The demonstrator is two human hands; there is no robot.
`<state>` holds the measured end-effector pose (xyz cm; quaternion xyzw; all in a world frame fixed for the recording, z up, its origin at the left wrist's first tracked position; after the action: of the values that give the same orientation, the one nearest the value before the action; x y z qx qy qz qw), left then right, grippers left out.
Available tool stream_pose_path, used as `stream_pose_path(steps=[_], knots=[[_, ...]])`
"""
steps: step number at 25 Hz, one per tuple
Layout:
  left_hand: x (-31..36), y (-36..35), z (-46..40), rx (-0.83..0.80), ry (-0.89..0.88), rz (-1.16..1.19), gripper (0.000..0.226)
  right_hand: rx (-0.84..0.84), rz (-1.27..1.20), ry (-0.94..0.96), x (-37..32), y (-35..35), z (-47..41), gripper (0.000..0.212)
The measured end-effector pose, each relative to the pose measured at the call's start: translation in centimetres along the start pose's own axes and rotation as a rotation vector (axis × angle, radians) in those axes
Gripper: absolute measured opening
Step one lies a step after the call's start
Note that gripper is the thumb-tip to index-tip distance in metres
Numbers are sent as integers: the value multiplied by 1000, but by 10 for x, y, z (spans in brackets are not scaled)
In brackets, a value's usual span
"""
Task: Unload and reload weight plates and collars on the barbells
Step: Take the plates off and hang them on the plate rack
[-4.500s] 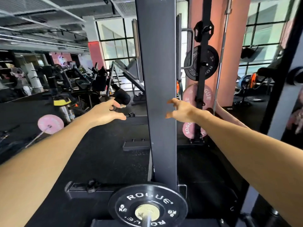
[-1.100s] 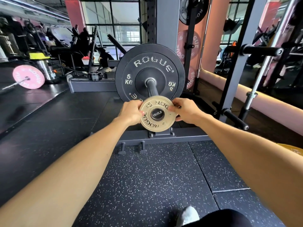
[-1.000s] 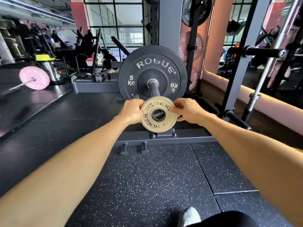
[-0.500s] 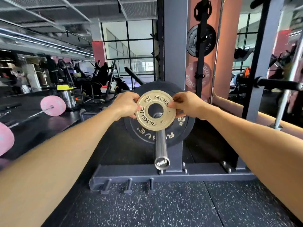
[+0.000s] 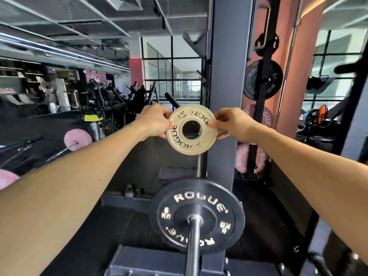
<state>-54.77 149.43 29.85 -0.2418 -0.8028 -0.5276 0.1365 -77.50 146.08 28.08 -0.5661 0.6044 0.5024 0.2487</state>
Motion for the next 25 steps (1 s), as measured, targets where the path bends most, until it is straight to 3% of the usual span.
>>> stream_pose_path(steps=[3,10,15,25], knots=[[49,71,-48,29,2,-34,17,-6,2,35,-74,40,-51,30],[148,206,-132,37,23,-100,32,-47,49,93,-223,113,-129,25],[193,233,-131,42,-26,-98,14,-23,75,111,-269,145,-114,23],[323,228,-100,26,-119,-106,13,27,86,93,-321,254,-20,14]])
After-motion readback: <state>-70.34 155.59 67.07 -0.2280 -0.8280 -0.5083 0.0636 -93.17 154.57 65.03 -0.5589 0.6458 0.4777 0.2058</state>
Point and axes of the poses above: each hand's wrist, its own z-axis away from the middle knuckle, its own y-axis out of the back of the hand, x = y × z, the point moved 4 cm from there along -z, towards the middle knuckle, and after that the axes turned 14 degrees about -z, right-handed, at the moved point
